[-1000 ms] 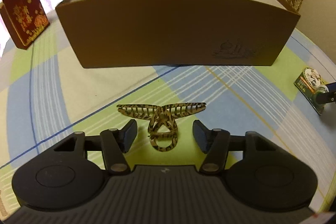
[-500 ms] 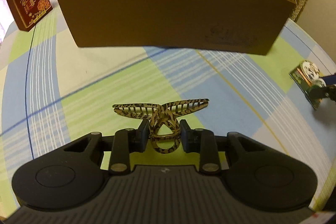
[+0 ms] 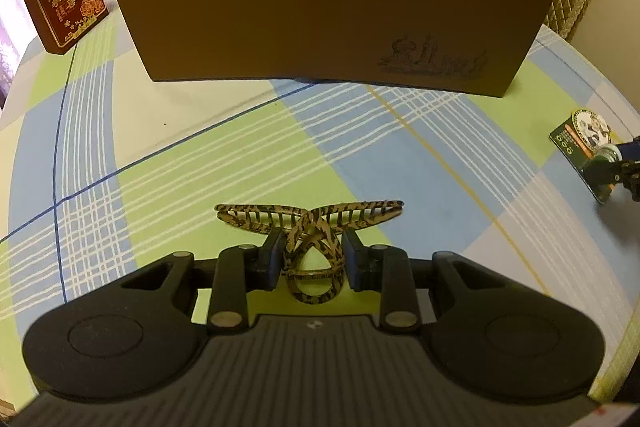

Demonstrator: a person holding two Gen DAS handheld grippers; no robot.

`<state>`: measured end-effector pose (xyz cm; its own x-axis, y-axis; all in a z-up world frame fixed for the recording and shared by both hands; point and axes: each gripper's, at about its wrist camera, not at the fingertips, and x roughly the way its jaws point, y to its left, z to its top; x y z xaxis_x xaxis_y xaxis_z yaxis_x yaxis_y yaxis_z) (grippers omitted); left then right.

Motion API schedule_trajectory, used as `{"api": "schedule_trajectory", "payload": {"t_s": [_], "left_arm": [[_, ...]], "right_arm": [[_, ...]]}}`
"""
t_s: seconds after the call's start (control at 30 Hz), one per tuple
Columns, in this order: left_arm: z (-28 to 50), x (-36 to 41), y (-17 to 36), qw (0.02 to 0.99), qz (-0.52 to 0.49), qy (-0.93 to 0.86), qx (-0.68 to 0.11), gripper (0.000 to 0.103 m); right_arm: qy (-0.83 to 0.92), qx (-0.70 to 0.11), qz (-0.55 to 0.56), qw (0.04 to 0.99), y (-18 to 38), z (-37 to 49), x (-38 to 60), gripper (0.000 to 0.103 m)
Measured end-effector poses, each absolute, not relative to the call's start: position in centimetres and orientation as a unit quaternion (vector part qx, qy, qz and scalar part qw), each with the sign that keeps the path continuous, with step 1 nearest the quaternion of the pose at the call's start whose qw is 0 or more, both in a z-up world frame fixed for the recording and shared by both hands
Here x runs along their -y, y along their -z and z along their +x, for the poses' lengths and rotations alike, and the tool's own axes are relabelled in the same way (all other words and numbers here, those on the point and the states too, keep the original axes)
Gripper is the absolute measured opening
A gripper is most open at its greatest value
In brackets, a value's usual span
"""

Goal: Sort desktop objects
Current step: 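Grasp the gold hair clip with the left gripper while the right gripper grasps the ointment card, then carry the hair clip and ointment card up over the box with both grippers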

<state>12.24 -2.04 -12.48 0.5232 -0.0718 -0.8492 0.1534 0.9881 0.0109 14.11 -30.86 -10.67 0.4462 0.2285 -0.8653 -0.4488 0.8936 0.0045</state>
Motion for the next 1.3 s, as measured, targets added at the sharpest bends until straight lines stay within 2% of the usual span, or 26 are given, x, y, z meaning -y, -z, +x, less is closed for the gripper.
{"api": "schedule_trajectory", "payload": {"t_s": [0.53,1.3], "left_arm": [[10.1,2.6,8.9,0.882,0.05,0.081,-0.462,0.026],[10.8,2.4,0.2,0.925,0.061,0.088,-0.365,0.026]], "right_arm": [[-0.239,-0.444,-0.106,0.857,6.3,13.4,29.9,0.032],[-0.343,-0.331,-0.111,0.872,-3.0,16.0,26.3,0.032]]}}
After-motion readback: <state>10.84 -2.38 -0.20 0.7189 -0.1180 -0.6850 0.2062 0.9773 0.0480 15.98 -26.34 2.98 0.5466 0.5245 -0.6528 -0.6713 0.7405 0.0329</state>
